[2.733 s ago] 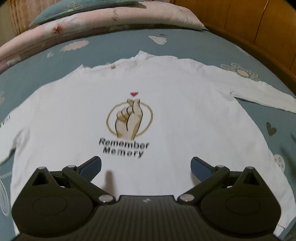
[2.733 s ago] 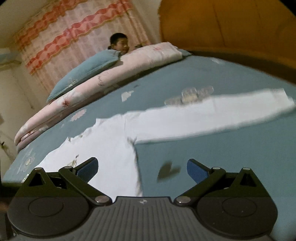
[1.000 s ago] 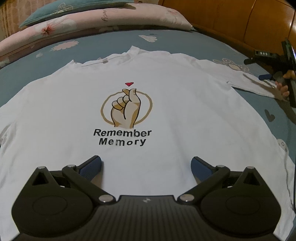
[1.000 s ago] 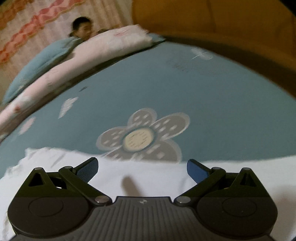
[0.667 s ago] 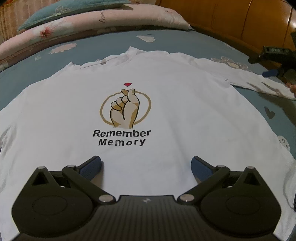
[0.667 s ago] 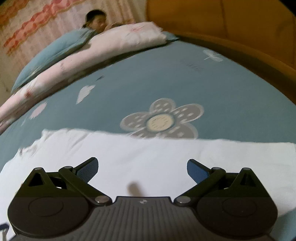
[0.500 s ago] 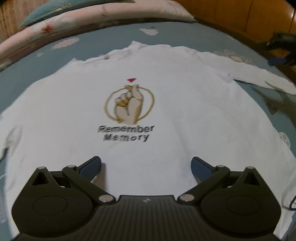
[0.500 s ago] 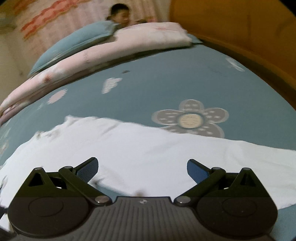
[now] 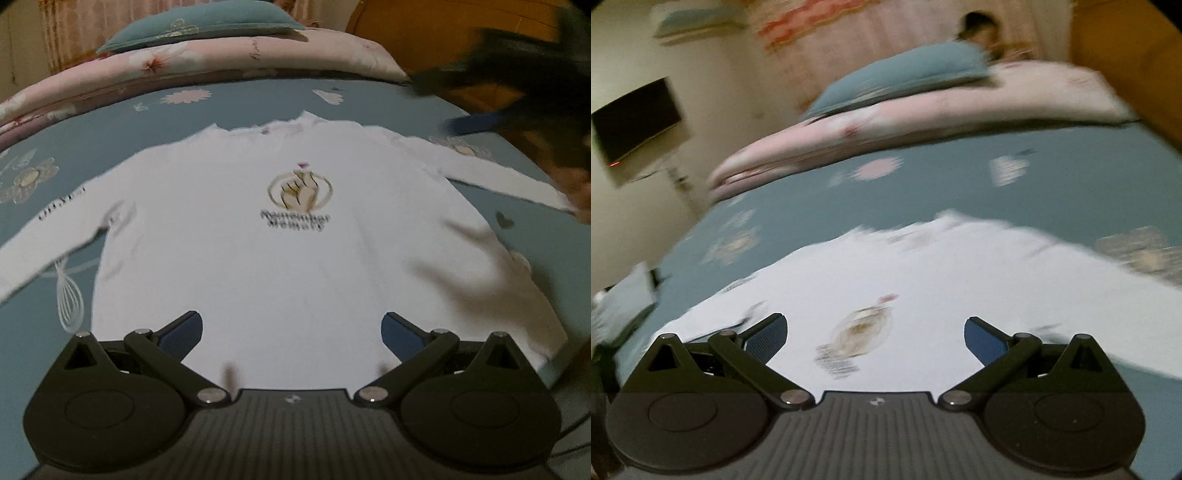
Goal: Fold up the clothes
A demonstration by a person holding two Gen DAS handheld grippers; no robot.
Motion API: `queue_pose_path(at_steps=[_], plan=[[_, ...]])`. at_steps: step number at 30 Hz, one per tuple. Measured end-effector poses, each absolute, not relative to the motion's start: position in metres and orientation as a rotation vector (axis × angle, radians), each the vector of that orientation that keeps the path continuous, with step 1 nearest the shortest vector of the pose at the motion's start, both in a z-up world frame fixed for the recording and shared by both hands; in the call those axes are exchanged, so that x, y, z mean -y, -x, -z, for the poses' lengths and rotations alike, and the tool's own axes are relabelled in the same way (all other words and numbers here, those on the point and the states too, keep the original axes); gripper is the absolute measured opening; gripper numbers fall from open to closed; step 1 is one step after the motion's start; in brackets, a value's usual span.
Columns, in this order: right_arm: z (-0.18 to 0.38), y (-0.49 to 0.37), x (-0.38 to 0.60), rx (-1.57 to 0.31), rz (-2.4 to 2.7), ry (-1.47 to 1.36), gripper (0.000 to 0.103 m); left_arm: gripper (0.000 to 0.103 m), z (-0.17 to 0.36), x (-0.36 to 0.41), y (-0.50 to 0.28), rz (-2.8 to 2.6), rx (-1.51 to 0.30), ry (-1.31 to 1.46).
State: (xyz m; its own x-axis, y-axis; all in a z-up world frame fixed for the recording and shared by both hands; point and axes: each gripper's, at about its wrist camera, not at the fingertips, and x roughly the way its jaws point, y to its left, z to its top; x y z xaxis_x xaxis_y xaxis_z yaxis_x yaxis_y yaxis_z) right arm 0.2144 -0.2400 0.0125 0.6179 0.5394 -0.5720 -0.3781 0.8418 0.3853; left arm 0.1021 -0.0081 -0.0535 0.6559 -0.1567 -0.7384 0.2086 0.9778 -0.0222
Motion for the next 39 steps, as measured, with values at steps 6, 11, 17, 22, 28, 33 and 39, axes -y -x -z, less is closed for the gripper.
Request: queue_pose_path(at_steps=[6, 11, 17, 22, 28, 33, 39], plan=[[0.062, -0.242, 0.195, -0.796, -0.523, -0.284, 0.103, 0.102, 0.082, -0.001, -0.095, 0.182, -0.842, -0.05], [0.088, -0.24, 0.206, -0.844, -0.447, -0.273, 0.103, 0.102, 0.094, -0.017, -0.094, 0.188, -0.878, 0.005], [0.095, -0.197, 0.253, -0.869, -0.339, -0.28, 0.103, 0.102, 0.1, -0.024, -0.08, 0.189, -0.866, 0.016], [0.099, -0.145, 0.264, -0.843, -0.309, -0.244, 0.103, 0.102, 0.103, -0.019, -0.066, 0.17, -0.867, -0.021], [0.113, -0.112, 0.248, -0.747, -0.264, -0.128, 0.103, 0.102, 0.107, -0.018, -0.058, 0.146, -0.837, -0.029], [0.116, -0.106, 0.25, -0.714, -0.271, -0.098, 0.103, 0.102, 0.11, -0.017, -0.055, 0.132, -0.811, -0.031], [0.119, -0.102, 0.25, -0.692, -0.271, -0.084, 0.103, 0.102, 0.107, -0.017, -0.063, 0.134, -0.845, -0.037]])
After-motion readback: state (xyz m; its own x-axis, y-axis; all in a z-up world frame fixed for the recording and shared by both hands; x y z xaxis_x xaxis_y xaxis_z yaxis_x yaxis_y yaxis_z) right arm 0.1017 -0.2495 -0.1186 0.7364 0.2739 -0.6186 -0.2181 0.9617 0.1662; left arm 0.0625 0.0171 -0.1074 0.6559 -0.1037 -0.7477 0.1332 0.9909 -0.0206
